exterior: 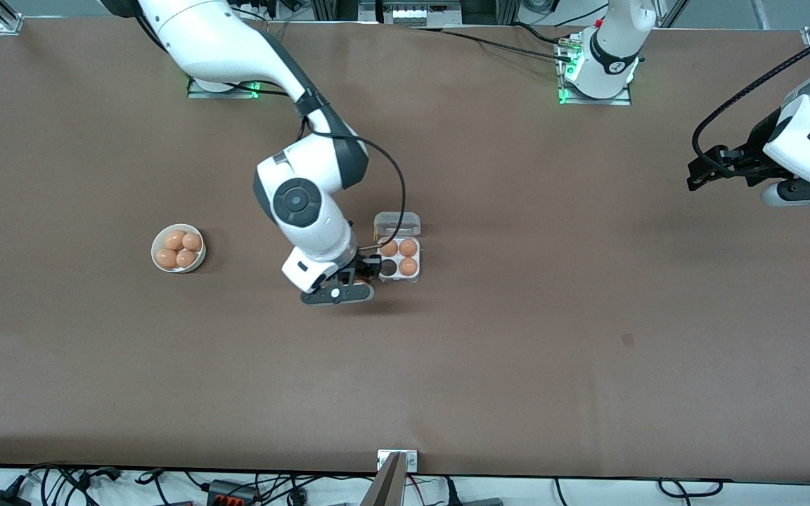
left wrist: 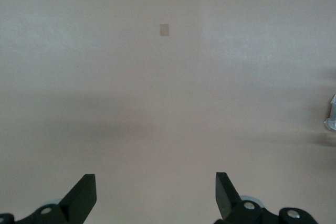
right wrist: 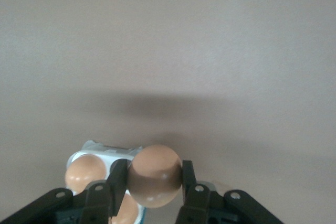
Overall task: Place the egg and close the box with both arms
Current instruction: 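Lower the egg into the empty box slot and open the right gripper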
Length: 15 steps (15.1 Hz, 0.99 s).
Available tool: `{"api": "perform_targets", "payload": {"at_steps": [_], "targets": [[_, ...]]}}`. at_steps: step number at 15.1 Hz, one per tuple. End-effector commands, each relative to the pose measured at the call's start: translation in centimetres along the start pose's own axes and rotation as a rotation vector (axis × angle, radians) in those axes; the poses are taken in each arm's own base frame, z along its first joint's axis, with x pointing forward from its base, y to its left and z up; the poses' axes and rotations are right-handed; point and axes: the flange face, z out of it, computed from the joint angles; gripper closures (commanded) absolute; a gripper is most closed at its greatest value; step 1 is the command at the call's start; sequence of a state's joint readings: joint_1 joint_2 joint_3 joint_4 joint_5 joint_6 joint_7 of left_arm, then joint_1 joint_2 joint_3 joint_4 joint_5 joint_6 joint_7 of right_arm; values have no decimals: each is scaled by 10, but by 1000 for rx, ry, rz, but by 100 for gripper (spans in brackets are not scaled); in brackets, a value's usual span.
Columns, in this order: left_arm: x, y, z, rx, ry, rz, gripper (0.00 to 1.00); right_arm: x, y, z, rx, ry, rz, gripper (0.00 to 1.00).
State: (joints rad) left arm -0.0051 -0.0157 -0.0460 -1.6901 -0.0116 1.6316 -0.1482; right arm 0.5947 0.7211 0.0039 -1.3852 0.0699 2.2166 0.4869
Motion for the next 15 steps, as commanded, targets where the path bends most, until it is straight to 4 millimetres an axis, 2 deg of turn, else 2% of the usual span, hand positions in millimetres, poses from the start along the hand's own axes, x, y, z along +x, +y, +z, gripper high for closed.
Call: {"api": "perform_targets", "payload": {"at_steps": [1,3,7,15], "targets": [[6,1,-6,-18,8,3,0,-5,-22,2,19,15,34,100],[7,2,-4,-18,5,3,0,-8,-29,3,26,23,33,100],[7,1,-5,-18,5,5,0,-20,-47,29,36,36,42,100],[7,1,-4,-18,3,1,0,-26,-46,41,13,-1,40,100]]}}
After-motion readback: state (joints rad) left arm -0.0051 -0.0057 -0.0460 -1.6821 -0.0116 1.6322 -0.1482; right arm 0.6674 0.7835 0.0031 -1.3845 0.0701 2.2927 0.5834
